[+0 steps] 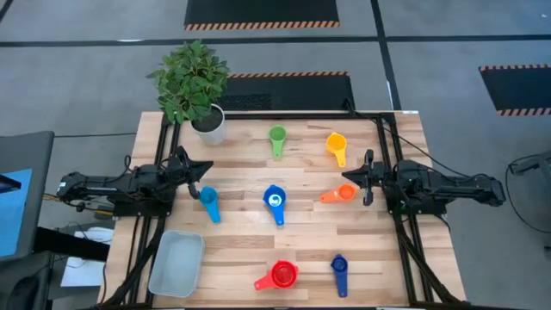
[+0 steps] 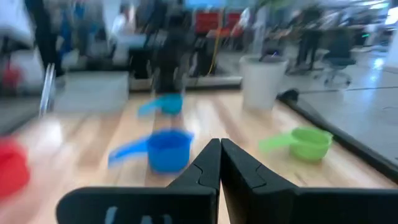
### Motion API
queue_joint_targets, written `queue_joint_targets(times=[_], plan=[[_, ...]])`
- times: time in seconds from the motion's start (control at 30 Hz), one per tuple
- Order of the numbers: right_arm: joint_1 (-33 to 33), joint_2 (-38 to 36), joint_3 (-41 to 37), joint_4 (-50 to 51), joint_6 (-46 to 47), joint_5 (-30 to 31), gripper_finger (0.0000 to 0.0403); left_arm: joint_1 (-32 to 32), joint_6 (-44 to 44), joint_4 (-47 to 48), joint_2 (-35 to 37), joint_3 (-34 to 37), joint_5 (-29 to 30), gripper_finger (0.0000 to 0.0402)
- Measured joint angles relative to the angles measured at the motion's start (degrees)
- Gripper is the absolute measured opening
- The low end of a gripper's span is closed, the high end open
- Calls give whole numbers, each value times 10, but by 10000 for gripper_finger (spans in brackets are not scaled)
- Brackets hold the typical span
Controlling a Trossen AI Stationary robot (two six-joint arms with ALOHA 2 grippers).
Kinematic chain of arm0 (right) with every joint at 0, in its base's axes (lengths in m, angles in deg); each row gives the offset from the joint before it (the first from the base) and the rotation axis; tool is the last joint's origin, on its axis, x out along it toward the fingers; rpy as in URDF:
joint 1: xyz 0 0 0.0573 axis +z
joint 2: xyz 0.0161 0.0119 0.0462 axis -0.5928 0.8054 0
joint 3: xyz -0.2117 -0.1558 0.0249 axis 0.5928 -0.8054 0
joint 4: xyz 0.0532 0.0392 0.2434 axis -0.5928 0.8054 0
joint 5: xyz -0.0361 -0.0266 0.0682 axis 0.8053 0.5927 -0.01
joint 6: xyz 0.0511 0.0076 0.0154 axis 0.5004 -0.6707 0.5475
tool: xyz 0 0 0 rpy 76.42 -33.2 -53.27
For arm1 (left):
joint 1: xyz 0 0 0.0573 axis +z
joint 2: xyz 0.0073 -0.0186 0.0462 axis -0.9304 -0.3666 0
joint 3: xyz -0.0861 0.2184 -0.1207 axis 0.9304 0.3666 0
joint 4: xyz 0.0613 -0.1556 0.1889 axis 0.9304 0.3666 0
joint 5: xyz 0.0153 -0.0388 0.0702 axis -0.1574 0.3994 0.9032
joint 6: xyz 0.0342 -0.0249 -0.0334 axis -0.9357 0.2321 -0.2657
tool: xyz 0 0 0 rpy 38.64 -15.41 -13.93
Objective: Nest measuring cups in basket
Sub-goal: Stack the blue measuring cup on the red measuring cup
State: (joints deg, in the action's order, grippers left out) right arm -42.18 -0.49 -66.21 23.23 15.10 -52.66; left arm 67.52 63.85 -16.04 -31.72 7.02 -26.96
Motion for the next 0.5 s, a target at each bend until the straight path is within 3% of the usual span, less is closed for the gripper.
queue_joint_targets(times=[0.17,0.33,0.43,0.5], plan=[[-12,0,0,-64,167,83,37,0,36,-2,-11,1,0,23],[-34,0,1,-109,193,179,37,0,64,-46,-72,1,1,61],[-49,1,11,-62,208,165,37,-4,91,-95,-131,1,4,85],[-56,8,23,-37,222,147,37,-5,120,-140,-177,1,42,95]])
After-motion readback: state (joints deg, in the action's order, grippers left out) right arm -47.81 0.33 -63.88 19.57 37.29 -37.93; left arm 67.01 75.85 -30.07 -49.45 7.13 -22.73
